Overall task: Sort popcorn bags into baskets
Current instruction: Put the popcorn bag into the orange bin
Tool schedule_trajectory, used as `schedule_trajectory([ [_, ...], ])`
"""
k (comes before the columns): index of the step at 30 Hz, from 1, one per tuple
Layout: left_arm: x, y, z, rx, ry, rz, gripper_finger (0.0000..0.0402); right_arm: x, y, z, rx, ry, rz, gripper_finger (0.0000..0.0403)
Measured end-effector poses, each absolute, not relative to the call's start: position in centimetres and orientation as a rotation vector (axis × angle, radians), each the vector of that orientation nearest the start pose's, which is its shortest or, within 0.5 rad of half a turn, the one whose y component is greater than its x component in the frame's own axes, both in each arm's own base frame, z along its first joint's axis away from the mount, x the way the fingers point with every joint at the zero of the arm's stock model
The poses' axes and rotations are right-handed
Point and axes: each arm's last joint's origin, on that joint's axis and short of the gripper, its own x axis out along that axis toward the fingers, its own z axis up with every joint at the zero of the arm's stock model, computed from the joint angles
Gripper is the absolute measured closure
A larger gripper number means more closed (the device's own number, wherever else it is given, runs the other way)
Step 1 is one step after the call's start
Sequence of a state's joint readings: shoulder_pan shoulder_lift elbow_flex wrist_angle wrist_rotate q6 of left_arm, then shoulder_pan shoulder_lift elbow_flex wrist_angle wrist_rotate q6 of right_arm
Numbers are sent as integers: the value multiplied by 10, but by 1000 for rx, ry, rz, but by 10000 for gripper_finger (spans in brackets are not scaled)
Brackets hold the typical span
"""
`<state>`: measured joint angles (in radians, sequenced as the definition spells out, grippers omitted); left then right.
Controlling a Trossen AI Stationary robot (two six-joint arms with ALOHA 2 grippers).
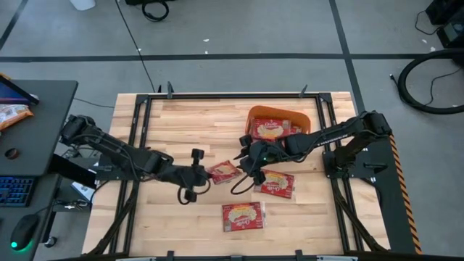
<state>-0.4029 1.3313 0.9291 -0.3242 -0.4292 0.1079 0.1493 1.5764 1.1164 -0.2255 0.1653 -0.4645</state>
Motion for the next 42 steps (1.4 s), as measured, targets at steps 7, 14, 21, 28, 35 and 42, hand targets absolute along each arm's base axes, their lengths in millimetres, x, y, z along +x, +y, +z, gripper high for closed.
schedule_trajectory([
  [7, 260, -86, 269, 436, 609, -23, 399, 329, 59, 250, -614, 753, 49, 255],
  [14, 265, -76, 278, 429, 537, -58, 399, 322, 69, 261, -569, 702, 20, 255],
  [21, 268, -71, 280, 435, 513, -91, 399, 318, 76, 273, -573, 638, -31, 255],
  [28, 270, -70, 282, 479, 484, -106, 399, 320, 82, 282, -525, 541, 34, 258],
  [35, 270, -71, 283, 476, 469, -118, 390, 321, 83, 284, -513, 513, 54, 317],
  [42, 270, -70, 283, 481, 477, -81, 370, 319, 82, 281, -521, 548, 61, 383],
])
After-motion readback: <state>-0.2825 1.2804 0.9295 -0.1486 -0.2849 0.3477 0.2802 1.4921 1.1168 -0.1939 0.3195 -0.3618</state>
